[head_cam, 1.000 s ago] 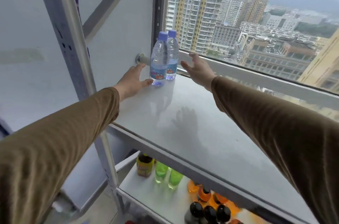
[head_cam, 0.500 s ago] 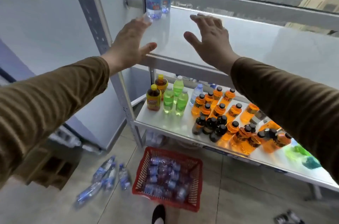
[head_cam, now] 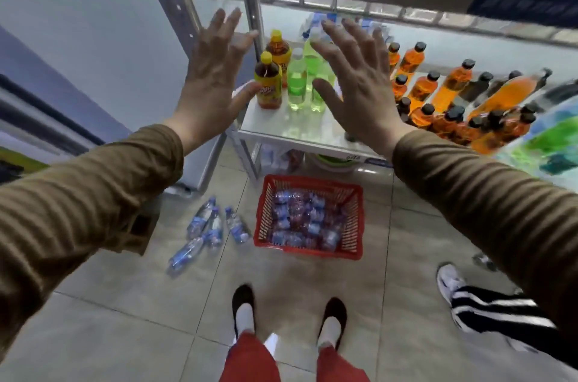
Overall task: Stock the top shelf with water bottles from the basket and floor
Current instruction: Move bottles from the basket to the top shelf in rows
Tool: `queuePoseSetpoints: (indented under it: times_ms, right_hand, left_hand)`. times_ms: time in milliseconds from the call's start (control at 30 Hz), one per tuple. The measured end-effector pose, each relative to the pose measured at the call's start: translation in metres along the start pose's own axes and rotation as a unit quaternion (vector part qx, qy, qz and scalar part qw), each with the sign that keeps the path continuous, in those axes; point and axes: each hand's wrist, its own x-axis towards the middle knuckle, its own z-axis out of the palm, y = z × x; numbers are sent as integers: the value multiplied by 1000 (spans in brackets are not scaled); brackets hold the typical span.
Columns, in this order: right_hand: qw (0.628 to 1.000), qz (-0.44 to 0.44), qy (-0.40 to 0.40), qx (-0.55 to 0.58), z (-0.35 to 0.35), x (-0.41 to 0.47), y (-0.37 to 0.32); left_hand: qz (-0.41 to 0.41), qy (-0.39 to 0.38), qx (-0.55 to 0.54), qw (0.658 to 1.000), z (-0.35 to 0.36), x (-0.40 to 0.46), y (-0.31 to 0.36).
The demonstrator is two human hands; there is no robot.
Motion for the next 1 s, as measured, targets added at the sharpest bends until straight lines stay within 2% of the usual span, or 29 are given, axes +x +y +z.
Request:
queuePoseSetpoints:
  times_ms: [100, 200, 367, 467, 633, 767, 933, 1000]
  right_hand:
    - [1000, -1, -11, 22, 46, -34, -6]
    - [994, 67, -61, 63, 102, -77, -12]
    - [950, 245, -157, 113, 200, -156, -12]
    - [905, 352, -180, 155, 262, -199, 0]
    - [809, 523, -197, 183, 366, -267, 41]
    - [727, 624, -195, 211, 436, -321, 76]
    - [659, 686, -193, 242, 506, -379, 112]
    - [604, 724, -169, 288, 530, -390, 123]
  left_hand:
    - [32, -41, -49, 997, 37, -38, -16]
    - [54, -107, -89, 989, 89, -78, -34]
    - [-32, -221, -161, 961, 194, -147, -51]
    - [-102, -280, -181, 937, 265, -184, -57]
    - [-195, -351, -200, 894, 385, -223, -65]
    - [-214, -381, -196, 878, 472, -235, -72]
    - [-241, -400, -189, 864, 556, -244, -78]
    - [-232, -406, -191, 863, 583, -249, -79]
